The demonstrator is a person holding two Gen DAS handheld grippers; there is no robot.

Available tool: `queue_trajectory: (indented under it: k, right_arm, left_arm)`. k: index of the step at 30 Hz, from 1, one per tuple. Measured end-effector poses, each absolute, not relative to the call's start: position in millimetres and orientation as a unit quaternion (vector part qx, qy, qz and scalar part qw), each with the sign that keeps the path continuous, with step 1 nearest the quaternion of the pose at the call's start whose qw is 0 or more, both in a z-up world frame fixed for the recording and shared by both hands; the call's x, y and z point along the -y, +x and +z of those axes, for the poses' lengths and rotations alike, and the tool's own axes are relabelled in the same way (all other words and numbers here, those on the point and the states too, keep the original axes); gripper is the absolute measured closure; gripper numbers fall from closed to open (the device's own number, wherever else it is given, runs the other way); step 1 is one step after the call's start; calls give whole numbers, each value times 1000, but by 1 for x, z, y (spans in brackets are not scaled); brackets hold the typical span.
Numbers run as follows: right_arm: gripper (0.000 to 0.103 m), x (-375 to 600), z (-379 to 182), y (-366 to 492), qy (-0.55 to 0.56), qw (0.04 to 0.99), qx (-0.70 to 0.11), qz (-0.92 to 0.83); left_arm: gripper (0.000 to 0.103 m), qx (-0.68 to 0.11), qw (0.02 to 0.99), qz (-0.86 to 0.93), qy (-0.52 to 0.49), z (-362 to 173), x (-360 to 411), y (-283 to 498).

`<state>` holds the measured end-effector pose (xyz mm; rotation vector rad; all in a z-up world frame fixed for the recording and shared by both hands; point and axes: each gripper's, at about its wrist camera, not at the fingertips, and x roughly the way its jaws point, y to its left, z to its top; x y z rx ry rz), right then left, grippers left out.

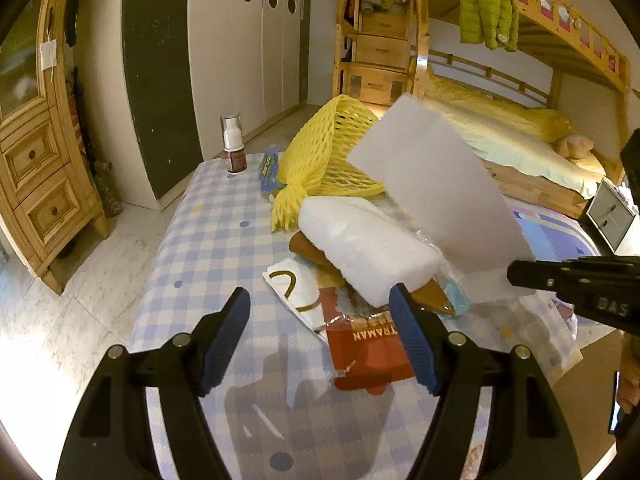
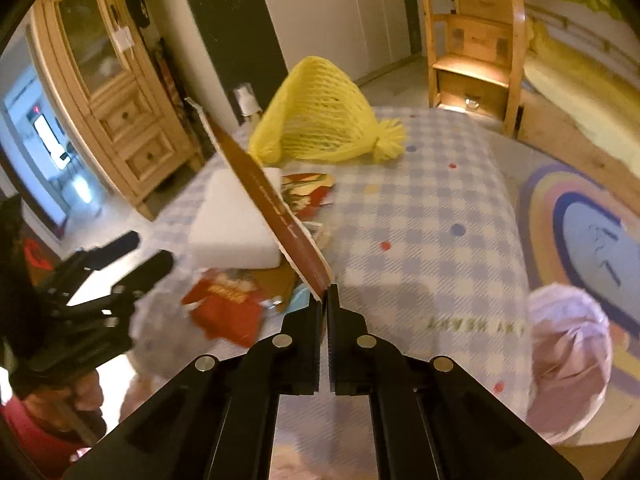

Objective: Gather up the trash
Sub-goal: 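Close the left gripper on the white foam block while the right gripper holds the paper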

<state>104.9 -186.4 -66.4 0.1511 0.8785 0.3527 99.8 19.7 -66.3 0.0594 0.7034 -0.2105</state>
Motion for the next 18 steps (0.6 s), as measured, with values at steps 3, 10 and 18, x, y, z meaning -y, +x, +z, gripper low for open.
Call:
queue_trajectory:
  k: [3, 10, 18]
  right_arm:
    - [102, 188, -63, 97, 78, 892, -415, 159]
    - [102, 211, -59, 89, 114, 896, -411, 126]
    - [102, 226, -70, 90, 114, 892, -427, 93]
  left_arm:
    - [24, -342, 934, -104, 29, -66, -19, 96]
    - [24, -339, 932, -121, 49, -69, -2, 90]
    - [31, -343, 930, -121, 57, -76, 10, 105]
